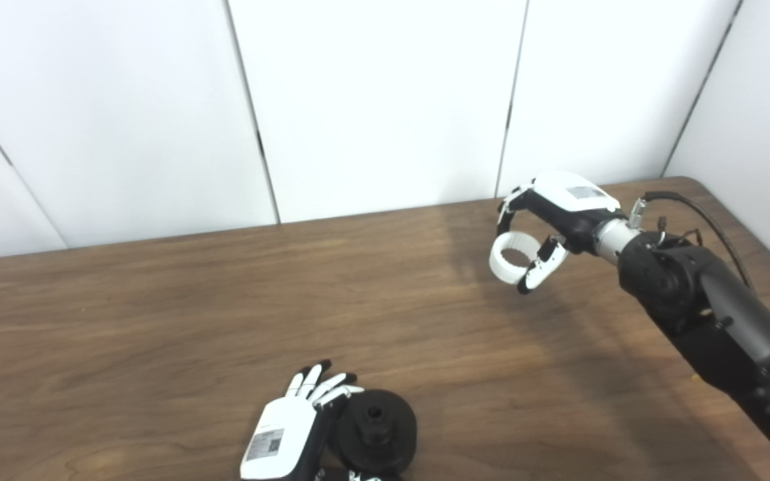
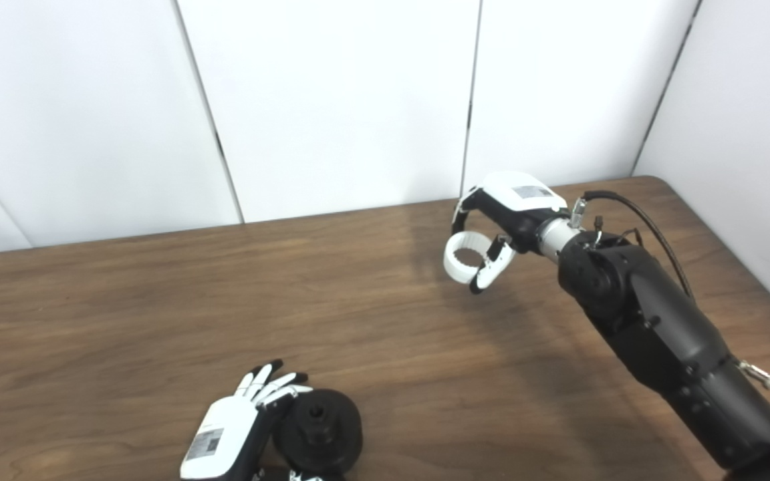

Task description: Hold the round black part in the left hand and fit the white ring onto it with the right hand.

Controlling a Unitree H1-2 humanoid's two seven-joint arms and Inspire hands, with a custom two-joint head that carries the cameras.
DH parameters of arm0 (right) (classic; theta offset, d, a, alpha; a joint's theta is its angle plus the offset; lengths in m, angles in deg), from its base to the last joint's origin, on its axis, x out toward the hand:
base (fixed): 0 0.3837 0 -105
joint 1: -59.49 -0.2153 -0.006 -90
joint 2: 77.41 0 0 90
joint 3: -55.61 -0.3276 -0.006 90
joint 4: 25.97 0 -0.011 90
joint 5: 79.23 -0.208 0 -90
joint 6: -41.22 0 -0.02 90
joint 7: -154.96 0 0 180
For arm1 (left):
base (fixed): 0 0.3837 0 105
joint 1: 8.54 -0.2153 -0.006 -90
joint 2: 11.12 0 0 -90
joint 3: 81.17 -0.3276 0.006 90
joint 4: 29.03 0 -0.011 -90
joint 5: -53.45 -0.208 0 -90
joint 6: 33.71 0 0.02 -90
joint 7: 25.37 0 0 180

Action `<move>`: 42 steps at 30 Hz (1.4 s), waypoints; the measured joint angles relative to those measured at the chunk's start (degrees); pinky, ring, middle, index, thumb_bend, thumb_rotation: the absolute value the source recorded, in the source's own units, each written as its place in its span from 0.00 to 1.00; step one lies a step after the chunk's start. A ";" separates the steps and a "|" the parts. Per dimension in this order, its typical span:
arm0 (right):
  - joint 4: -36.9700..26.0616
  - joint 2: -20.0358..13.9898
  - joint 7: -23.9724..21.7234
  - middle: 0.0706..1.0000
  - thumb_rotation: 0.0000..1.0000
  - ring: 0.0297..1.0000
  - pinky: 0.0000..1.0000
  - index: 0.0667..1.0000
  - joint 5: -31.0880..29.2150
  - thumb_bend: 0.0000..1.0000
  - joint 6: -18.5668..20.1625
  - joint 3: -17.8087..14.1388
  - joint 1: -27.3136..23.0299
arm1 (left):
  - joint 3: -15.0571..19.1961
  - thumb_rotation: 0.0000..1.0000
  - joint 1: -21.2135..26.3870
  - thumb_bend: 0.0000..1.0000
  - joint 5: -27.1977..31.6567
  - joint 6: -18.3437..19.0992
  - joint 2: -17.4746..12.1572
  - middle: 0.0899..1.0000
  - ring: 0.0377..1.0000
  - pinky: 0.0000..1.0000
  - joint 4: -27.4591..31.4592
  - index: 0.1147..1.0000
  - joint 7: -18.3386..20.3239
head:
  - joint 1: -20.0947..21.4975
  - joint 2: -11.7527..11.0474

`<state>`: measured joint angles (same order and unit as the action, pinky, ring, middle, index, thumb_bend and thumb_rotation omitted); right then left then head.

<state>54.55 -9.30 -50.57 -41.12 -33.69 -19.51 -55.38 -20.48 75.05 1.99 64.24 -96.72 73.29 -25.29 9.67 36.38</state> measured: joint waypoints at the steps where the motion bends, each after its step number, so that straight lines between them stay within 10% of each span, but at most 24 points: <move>1: -1.80 0.00 -1.16 0.80 0.13 0.93 1.00 0.45 -0.12 0.52 0.25 -0.07 0.28 | -0.05 0.07 -0.08 0.52 -0.15 0.35 0.10 0.85 0.99 1.00 0.16 0.42 0.17 | -0.35 0.44; 14: -20.50 2.65 -13.01 0.81 0.14 0.92 1.00 0.45 -0.10 0.53 3.29 0.87 2.78 | -0.97 0.06 -0.21 0.52 -2.85 3.27 0.91 0.83 0.98 1.00 1.90 0.42 2.24 | -1.41 4.57; 42: -26.64 9.24 -22.38 0.81 0.14 0.94 1.00 0.44 0.63 0.53 3.72 3.76 4.07 | -1.40 0.06 0.04 0.52 -6.45 7.08 2.33 0.84 0.97 1.00 4.58 0.42 7.22 | -4.66 11.87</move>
<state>27.90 -0.06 -72.95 -40.49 -29.97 -15.76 -51.31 -21.88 75.09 -4.46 71.31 -94.40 77.87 -18.08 5.01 48.25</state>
